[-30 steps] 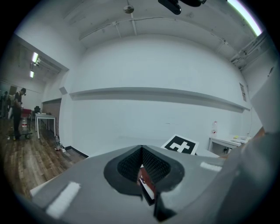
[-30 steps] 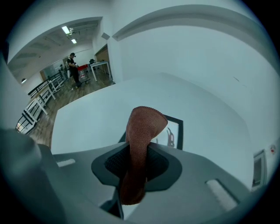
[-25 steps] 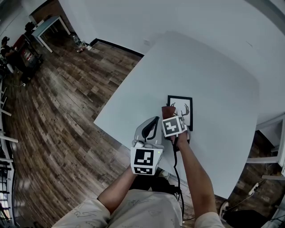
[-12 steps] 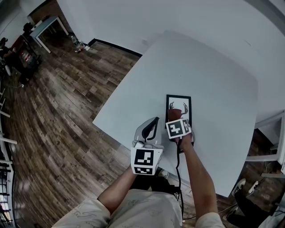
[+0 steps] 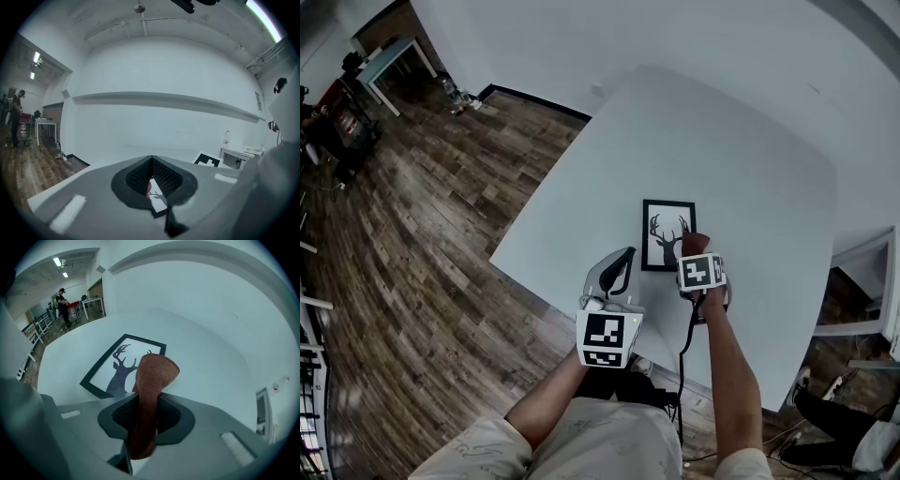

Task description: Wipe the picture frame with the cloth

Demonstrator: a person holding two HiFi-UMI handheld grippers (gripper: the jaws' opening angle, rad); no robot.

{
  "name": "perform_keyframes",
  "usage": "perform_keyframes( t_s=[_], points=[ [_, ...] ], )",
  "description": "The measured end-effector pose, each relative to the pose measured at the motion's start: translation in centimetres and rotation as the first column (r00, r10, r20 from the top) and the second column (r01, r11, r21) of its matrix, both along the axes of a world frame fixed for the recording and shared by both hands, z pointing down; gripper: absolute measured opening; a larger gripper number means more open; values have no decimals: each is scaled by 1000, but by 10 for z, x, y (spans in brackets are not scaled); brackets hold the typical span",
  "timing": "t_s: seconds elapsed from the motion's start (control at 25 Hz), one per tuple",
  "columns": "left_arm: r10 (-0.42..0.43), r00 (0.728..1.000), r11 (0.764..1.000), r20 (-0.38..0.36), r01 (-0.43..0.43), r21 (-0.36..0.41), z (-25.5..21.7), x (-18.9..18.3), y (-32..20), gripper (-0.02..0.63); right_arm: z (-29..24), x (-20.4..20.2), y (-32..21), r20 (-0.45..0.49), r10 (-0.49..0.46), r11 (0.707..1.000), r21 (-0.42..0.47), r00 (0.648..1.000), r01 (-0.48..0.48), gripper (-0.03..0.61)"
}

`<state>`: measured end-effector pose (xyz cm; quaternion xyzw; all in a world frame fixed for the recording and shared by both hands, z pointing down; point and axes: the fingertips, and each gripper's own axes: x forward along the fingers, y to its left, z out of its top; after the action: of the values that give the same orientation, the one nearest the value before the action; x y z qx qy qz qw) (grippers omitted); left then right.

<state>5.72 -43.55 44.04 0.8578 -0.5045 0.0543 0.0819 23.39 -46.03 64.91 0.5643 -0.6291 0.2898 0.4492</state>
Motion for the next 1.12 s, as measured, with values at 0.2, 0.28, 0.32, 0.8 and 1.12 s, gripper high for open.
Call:
perform_keyframes(
  t_s=[0.2,0.28,0.32,0.8,1.12],
  points=[
    [4,1000,1000,3,-4,3,0,2,0,1,0,9,1,2,19,1000,2,1000,-19,109],
    [4,1000,1000,4,-4,6,-2,2,0,1,1,8,1,0,18,1000,3,1000,-18,109],
    [4,1000,1000,5,-4,7,-2,2,0,1,1,9,1,-1,18,1000,3,1000,-18,109],
    [12,1000,1000,15,-12,27,-10,7,-1,1,-17,9,0,26,25,998,56,999,-26,109],
    [3,1000,999,-18,-2,48,-34,10,-16,1,-148,-15,-8,237,7,851,508,971,-130,107]
  ],
)
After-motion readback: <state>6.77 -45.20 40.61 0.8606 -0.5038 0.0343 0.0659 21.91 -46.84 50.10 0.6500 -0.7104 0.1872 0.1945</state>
